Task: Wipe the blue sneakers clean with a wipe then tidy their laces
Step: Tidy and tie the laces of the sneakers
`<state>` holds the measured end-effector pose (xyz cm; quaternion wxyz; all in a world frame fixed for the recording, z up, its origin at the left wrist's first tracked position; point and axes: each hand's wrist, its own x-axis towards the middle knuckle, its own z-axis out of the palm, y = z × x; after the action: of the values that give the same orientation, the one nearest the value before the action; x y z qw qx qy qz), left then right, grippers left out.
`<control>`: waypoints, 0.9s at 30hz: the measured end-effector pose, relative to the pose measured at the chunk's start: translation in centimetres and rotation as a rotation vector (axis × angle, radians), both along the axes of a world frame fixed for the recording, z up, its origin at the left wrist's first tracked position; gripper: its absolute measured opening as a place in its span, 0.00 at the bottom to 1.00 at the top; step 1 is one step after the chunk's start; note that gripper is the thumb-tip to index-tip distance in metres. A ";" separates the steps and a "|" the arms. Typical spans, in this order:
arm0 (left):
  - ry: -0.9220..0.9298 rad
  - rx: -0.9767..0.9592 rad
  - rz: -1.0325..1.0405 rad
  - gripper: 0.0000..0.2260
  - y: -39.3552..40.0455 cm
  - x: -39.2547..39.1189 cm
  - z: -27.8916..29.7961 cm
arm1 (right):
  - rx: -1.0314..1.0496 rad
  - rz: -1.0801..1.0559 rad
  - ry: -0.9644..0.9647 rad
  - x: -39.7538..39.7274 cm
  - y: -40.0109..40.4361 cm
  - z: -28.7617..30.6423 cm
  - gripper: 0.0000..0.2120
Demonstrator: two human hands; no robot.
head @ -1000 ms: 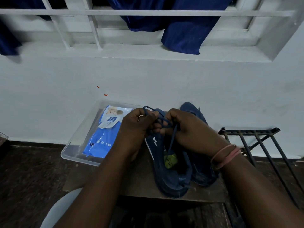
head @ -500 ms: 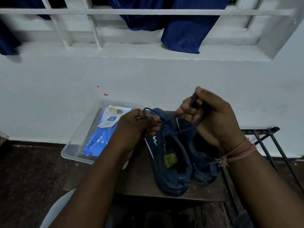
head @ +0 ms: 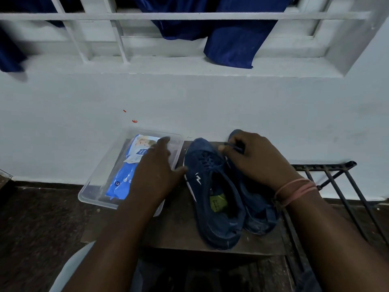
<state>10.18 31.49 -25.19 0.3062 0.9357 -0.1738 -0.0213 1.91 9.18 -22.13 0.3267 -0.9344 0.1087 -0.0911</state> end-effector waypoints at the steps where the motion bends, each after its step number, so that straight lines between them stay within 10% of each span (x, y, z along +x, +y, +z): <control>1: -0.088 -0.046 -0.064 0.31 -0.2 -0.2 -0.1 | -0.032 0.027 0.055 -0.1 0.1 0.1 0.15; 6: 0.061 -0.152 -0.466 0.18 -1.1 -1.2 0.1 | -0.105 0.113 -0.035 -0.5 -0.8 0.1 0.17; 14: 0.127 -0.117 -0.386 0.04 -0.9 -1.1 0.4 | -0.120 0.406 0.197 -0.6 -0.3 0.5 0.04; 23: 0.217 -0.071 -0.204 0.07 -0.3 -0.5 0.7 | -0.284 0.270 0.208 -0.3 -1.2 0.3 0.11; 27: 0.298 -0.135 -0.297 0.14 0.3 -0.7 1.6 | -0.026 0.303 0.230 -1.2 -1.2 1.2 0.16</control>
<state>9.51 31.79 -23.62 0.3838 0.8638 -0.2635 -0.1927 0.70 7.99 -20.93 0.3101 -0.9485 0.0020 0.0652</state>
